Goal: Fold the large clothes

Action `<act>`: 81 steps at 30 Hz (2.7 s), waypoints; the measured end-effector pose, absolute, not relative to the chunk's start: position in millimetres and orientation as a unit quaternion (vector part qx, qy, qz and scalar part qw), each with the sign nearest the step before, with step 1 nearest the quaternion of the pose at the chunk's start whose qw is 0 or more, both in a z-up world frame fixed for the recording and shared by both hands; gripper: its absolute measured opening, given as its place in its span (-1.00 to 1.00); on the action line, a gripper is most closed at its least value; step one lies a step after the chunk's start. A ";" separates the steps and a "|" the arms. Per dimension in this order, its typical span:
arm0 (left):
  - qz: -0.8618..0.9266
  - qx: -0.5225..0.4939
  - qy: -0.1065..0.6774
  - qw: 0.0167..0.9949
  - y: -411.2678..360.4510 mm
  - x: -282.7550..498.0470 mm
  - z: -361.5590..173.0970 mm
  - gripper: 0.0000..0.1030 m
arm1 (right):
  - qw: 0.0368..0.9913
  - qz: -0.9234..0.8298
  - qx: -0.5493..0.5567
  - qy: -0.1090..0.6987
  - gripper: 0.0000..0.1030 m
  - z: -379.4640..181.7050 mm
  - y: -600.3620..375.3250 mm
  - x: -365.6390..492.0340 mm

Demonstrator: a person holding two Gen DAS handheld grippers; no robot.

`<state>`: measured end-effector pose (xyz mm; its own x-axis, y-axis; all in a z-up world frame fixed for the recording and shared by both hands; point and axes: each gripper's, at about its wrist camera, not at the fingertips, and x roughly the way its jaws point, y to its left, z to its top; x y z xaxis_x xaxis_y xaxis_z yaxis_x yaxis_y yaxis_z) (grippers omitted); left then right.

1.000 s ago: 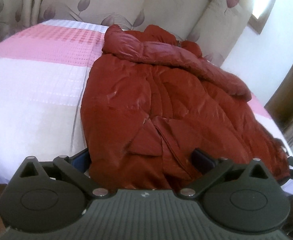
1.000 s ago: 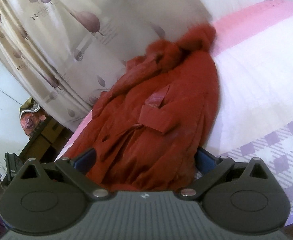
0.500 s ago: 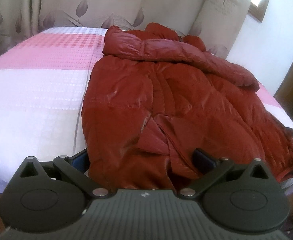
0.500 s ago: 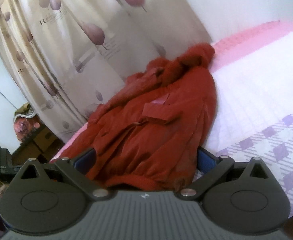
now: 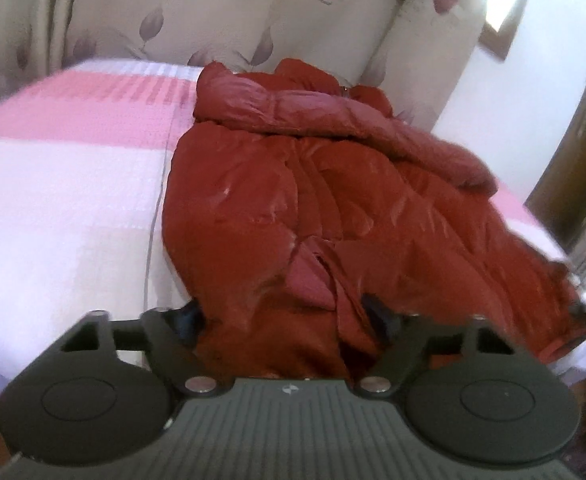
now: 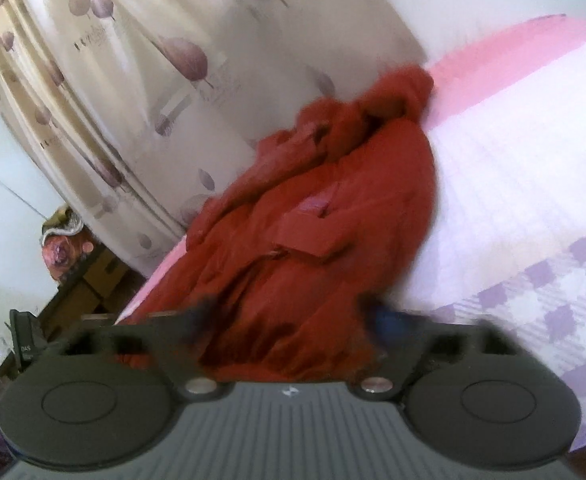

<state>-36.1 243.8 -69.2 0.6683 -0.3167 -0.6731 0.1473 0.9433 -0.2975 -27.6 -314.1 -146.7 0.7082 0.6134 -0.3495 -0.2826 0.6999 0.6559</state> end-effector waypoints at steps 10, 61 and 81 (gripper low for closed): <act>-0.196 -0.207 0.397 0.872 283.7 -37.0 -71.1 0.81 | 0.849 0.279 0.337 0.295 0.22 -154.2 -330.5 -28.9; -0.165 -0.357 0.189 0.900 275.9 -19.7 73.5 -0.63 | 0.799 0.328 0.475 0.167 -0.39 -55.0 -352.4 5.9; -0.081 -0.299 0.219 0.925 243.5 143.4 61.0 -0.57 | 0.868 0.248 0.424 0.071 -0.36 -17.8 -363.1 86.7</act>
<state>143.4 243.5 61.0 0.8906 -0.2806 -0.3578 0.0181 0.8081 -0.5888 86.7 -363.1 -17.8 0.8671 0.4905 0.0873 -0.3704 0.5174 0.7714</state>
